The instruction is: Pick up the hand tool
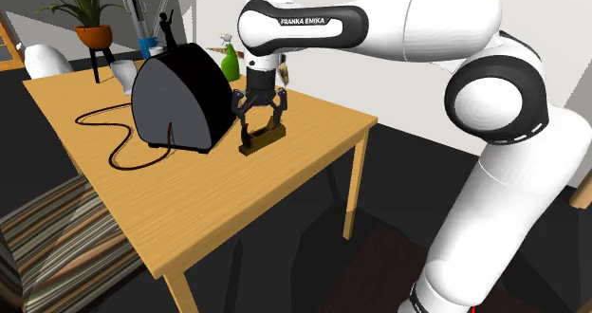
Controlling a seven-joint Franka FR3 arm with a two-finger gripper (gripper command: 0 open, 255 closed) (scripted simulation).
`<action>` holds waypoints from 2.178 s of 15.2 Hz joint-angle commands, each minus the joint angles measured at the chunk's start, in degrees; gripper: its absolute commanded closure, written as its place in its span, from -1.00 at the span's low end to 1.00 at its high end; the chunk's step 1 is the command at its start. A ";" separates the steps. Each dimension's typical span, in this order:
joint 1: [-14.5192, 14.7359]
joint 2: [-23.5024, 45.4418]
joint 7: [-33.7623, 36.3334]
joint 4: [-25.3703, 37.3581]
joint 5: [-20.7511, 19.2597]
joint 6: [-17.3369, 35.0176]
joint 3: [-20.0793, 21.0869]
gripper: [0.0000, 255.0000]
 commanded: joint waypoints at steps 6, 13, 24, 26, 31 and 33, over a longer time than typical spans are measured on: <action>0.50 13.39 6.59 15.80 -2.04 -2.49 0.25 -1.00; 0.47 12.56 6.20 9.60 -1.92 2.88 0.23 -1.00; 0.46 12.57 6.21 9.62 -1.92 2.87 0.24 1.00; 0.47 12.73 6.32 11.37 -1.95 1.28 0.24 1.00; 0.50 13.46 6.61 16.24 -2.05 -2.85 0.25 1.00; 0.52 13.88 6.74 18.36 -2.10 -4.55 0.26 1.00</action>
